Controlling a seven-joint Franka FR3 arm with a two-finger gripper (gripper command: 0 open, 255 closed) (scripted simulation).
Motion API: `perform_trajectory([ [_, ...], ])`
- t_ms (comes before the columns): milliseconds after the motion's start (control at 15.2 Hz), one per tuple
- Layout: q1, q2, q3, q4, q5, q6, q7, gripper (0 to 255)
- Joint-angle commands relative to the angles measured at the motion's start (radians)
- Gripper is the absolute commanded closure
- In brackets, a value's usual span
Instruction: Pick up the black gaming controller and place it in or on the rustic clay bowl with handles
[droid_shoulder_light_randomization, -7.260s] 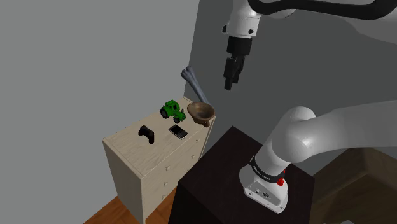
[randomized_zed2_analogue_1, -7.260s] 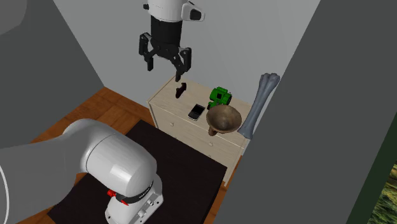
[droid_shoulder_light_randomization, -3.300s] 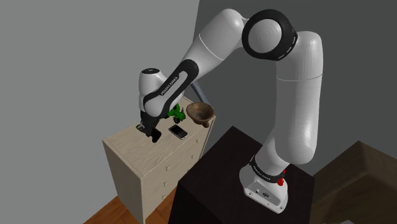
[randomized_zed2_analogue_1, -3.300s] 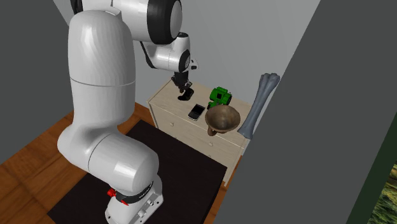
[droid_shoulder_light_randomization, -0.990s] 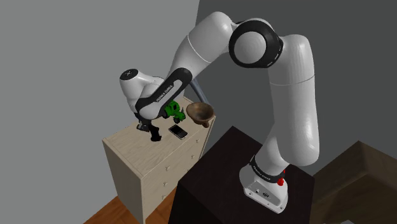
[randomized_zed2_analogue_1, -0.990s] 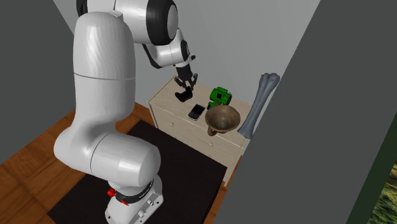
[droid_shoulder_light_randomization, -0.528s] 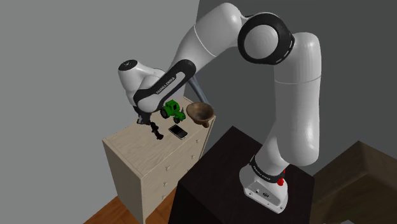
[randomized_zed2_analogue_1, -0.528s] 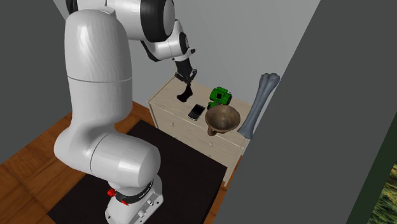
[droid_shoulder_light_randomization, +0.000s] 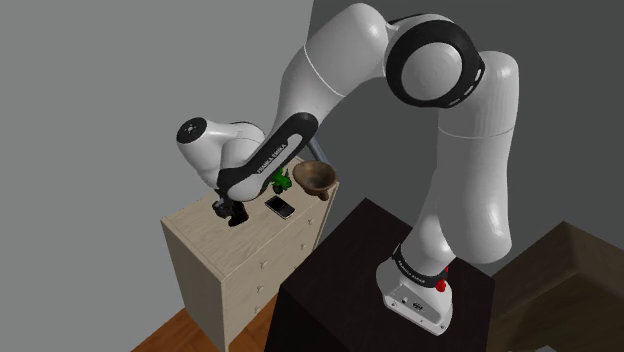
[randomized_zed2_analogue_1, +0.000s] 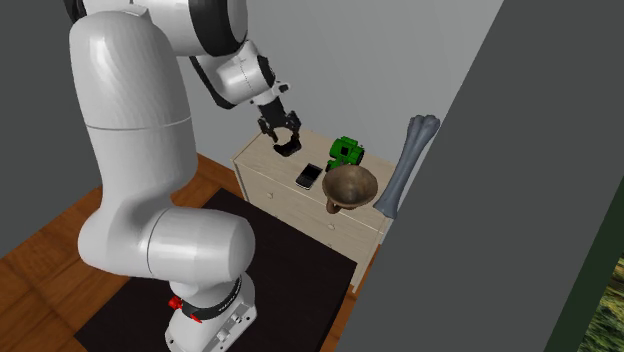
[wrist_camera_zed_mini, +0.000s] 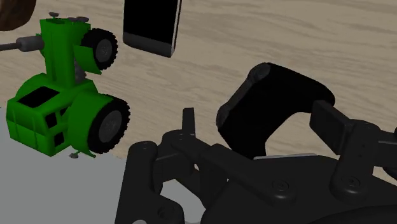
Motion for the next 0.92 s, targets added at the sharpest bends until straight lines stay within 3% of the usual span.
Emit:
perform_trajectory([
  [0,0.087,0.002,-0.03,-0.013,-0.037,-0.059,0.233,0],
  [462,0.073,0.059,-0.052,-0.029,-0.069,0.018,0.253,0],
  [858,0.072,0.064,-0.053,-0.029,-0.073,0.024,0.254,0],
])
